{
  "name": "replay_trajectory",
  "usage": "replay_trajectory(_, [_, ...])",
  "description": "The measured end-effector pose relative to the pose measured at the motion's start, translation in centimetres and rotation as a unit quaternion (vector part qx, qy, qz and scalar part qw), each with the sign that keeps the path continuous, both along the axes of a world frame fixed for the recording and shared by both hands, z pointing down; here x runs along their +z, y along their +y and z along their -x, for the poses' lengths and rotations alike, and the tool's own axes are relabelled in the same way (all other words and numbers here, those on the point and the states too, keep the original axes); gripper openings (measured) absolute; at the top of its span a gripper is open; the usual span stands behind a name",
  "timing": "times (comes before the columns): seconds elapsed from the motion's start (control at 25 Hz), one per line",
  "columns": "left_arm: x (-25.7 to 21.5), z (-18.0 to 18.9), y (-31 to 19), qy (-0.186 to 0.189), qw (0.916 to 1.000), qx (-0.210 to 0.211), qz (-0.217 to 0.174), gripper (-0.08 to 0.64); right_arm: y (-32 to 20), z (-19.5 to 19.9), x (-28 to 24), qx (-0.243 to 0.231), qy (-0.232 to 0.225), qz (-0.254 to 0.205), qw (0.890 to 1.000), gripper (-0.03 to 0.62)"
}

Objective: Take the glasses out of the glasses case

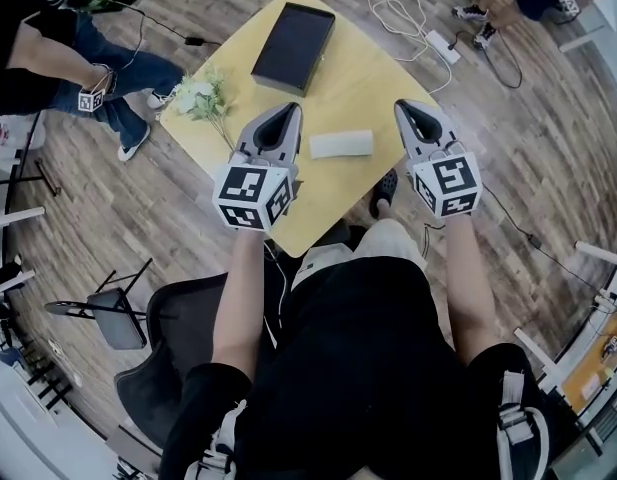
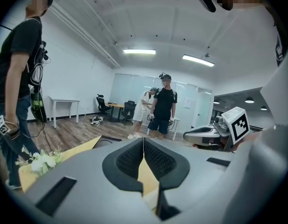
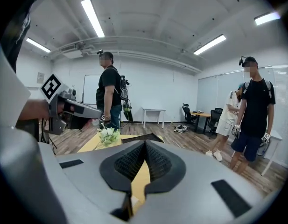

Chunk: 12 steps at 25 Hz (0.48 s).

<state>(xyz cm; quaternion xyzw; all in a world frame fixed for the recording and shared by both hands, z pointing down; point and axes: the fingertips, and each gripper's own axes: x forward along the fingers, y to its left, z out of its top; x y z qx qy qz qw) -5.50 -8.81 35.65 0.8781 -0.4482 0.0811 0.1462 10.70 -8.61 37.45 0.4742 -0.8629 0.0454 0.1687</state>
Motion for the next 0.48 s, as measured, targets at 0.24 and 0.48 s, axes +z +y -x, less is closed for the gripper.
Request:
replay_trajectory(0.24, [2.8,-0.3,0.1,-0.014,0.9996,0.001,0.023,0.025,0.2,0.7,4.0,-0.023,0.034,0.026,0.999,0.017])
replay_trajectory(0.48, [6.1,-0.6,0.3,-0.022,0.9984,0.002,0.053,0.025,0.5,1.1,7.3,-0.041,0.048,0.046,0.997,0.018])
